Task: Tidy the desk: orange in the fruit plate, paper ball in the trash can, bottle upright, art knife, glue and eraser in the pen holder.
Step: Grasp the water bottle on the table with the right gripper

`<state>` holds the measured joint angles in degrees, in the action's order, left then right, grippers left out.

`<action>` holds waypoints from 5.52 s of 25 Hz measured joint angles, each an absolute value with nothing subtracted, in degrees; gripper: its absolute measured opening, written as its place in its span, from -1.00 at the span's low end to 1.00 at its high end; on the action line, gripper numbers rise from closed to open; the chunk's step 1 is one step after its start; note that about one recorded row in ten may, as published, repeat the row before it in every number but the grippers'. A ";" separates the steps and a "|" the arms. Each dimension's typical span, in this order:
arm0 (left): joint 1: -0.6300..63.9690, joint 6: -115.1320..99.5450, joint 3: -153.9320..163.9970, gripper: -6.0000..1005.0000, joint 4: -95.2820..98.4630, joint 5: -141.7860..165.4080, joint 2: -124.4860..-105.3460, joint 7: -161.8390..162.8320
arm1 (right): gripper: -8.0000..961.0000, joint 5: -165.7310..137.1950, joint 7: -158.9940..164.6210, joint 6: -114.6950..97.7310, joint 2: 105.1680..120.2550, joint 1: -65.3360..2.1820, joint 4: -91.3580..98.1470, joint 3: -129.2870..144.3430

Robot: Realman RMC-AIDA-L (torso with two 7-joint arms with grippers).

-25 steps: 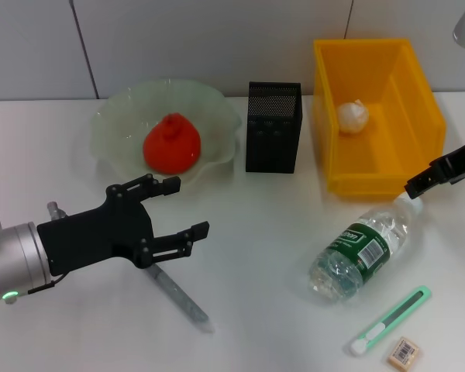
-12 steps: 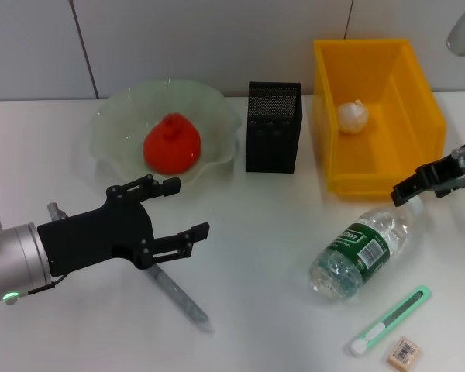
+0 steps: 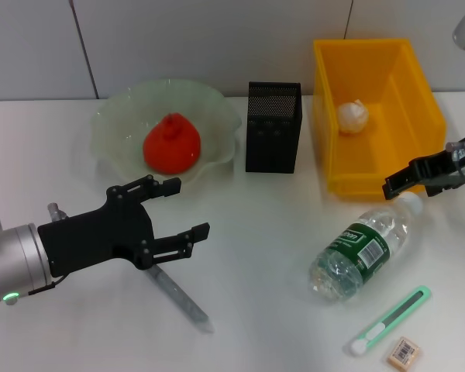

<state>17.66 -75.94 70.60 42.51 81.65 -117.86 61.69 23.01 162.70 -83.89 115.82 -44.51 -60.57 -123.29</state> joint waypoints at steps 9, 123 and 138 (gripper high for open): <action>17.69 -75.94 70.61 0.65 42.46 81.65 -117.86 61.61 | 0.62 23.03 162.77 -82.06 115.64 -44.42 -58.64 -123.40; 14.35 -79.12 69.87 0.65 42.45 81.08 -118.57 62.34 | 0.62 14.13 95.46 -84.17 119.00 -41.51 -70.14 -100.16; 13.27 -80.57 70.20 0.65 41.57 78.84 -118.61 61.84 | 0.62 14.24 87.95 -83.28 118.92 -40.25 -71.87 -100.95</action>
